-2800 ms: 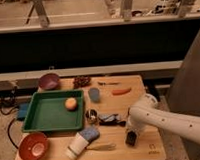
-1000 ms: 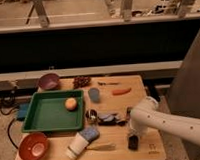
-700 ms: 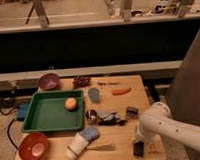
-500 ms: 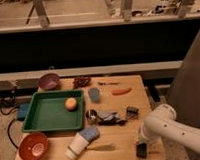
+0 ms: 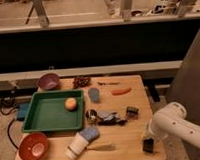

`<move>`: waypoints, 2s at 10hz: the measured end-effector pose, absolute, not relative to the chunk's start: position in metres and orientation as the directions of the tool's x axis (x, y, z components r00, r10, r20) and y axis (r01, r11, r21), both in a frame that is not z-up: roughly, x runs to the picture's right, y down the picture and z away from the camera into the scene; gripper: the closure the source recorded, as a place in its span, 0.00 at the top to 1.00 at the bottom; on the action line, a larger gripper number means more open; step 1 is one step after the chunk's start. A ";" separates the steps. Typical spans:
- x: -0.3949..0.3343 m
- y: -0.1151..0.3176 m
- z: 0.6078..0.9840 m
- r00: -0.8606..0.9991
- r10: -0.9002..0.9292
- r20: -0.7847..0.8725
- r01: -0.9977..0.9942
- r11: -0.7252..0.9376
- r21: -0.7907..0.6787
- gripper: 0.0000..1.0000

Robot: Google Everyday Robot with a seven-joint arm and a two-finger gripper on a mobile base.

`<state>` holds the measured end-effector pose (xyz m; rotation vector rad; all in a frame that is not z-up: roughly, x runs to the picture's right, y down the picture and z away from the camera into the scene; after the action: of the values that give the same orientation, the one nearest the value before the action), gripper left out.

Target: Wipe table surface with eraser

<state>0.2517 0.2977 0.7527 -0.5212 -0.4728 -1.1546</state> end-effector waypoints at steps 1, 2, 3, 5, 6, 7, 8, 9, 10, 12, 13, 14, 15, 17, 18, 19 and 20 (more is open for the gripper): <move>0.250 0.292 0.760 0.328 -0.733 0.596 0.942 0.303 -0.147 0.08; 0.244 0.291 0.764 0.316 -0.737 0.597 0.946 0.291 -0.142 0.08; 0.238 0.293 0.767 0.306 -0.739 0.601 0.950 0.277 -0.143 0.08; 0.201 0.298 0.773 0.253 -0.741 0.622 0.965 0.235 -0.113 0.08; 0.182 0.300 0.774 0.224 -0.742 0.632 0.972 0.218 -0.089 0.08; 0.164 0.303 0.772 0.190 -0.743 0.642 0.978 0.197 -0.062 0.08; 0.148 0.305 0.769 0.156 -0.742 0.652 0.983 0.183 -0.027 0.08; 0.139 0.306 0.764 0.125 -0.740 0.661 0.985 0.172 0.007 0.08; 0.130 0.307 0.758 0.094 -0.738 0.669 0.986 0.161 0.039 0.08; 0.127 0.309 0.746 0.060 -0.735 0.675 0.987 0.145 0.069 0.08; 0.131 0.310 0.742 0.057 -0.736 0.674 0.987 0.142 0.071 0.08; 0.141 0.312 0.736 0.061 -0.742 0.668 0.988 0.138 0.063 0.08; 0.150 0.314 0.733 0.066 -0.748 0.660 0.989 0.136 0.056 0.08; 0.183 0.317 0.731 0.107 -0.764 0.636 0.988 0.156 0.020 0.08; 0.202 0.316 0.731 0.146 -0.771 0.619 0.983 0.182 -0.005 0.08; 0.210 0.315 0.733 0.160 -0.776 0.610 0.982 0.189 -0.018 0.08; 0.215 0.312 0.736 0.183 -0.779 0.600 0.979 0.203 -0.035 0.08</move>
<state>0.2154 0.3116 0.7360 -0.4666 -0.5152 -1.3044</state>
